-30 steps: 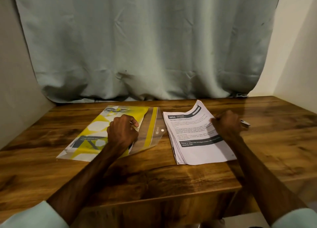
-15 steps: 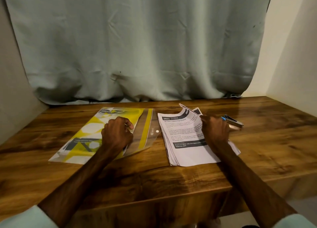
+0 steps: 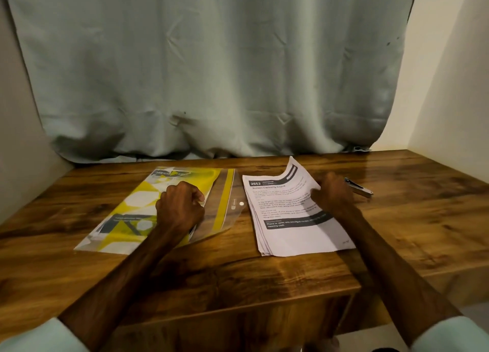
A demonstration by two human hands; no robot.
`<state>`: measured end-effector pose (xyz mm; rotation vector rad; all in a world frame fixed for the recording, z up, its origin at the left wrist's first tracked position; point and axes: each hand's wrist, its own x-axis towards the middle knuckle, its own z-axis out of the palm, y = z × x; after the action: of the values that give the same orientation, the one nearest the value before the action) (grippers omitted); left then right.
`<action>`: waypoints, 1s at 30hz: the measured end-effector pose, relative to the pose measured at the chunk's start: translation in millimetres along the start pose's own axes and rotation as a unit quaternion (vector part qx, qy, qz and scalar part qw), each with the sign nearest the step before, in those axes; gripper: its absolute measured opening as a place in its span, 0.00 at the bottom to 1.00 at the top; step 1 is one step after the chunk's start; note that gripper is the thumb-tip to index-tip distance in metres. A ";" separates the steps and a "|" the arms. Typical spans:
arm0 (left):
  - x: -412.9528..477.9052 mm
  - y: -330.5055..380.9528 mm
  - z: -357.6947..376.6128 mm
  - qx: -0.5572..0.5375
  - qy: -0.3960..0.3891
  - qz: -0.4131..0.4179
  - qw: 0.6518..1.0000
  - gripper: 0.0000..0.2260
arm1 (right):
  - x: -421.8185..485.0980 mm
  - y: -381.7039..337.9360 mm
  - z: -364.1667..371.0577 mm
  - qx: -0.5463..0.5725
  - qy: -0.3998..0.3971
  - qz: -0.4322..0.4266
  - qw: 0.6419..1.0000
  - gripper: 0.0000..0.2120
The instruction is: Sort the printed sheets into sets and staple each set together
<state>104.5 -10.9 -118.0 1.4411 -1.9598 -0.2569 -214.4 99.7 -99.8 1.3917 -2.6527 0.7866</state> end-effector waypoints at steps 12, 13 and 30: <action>-1.1 2.5 -0.9 0.036 0.005 0.016 0.999 0.12 | 12.9 -2.0 -47.3 0.323 0.093 0.034 0.941 0.11; -1.3 2.9 -1.3 0.035 0.008 0.017 0.999 0.12 | 12.8 -0.2 -48.7 0.388 0.084 0.055 0.916 0.10; 5.0 3.7 -19.2 -0.044 0.036 -0.005 0.998 0.11 | 13.5 -36.8 -17.5 0.281 -0.232 0.025 0.931 0.18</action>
<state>112.9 -9.7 -99.7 1.3858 -1.8608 -0.2899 -197.1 80.2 -65.7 1.8337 -2.9461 1.4803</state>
